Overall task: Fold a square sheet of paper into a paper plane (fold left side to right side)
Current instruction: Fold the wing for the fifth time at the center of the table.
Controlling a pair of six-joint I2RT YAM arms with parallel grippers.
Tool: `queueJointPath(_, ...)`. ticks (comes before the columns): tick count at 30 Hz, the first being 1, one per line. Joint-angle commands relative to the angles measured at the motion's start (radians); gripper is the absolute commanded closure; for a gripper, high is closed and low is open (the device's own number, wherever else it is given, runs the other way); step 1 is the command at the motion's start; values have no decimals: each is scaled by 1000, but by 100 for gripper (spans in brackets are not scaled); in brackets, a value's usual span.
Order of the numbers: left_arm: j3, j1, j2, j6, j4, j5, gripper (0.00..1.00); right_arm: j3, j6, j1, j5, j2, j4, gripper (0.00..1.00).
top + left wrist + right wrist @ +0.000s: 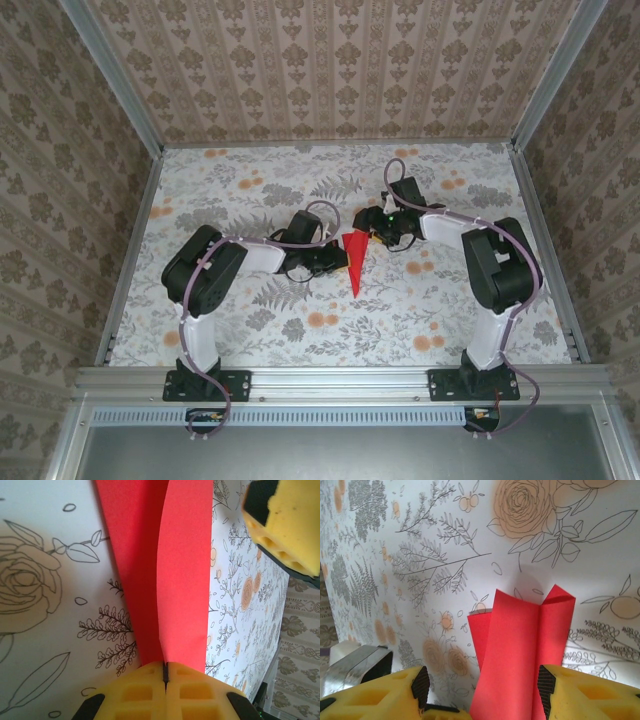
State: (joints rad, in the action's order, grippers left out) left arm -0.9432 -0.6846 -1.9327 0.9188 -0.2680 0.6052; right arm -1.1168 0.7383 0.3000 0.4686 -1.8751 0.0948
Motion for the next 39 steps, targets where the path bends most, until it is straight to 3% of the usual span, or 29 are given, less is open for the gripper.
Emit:
queueJointPath(1,-13,9,30,-27,16,-5,100,-26,30,7,19,-36,-1,38)
queueJointPath(14,-15,8,28,-30,13,-4,100,-42,29,21,35,-84,4,38)
queueJointPath(23,-41,14,34,-87,49,-5,100,-108,-17,33,-52,-140,205,39)
queueJointPath(39,-84,19,3,-150,122,-9,100,-120,-33,41,-57,-156,221,39)
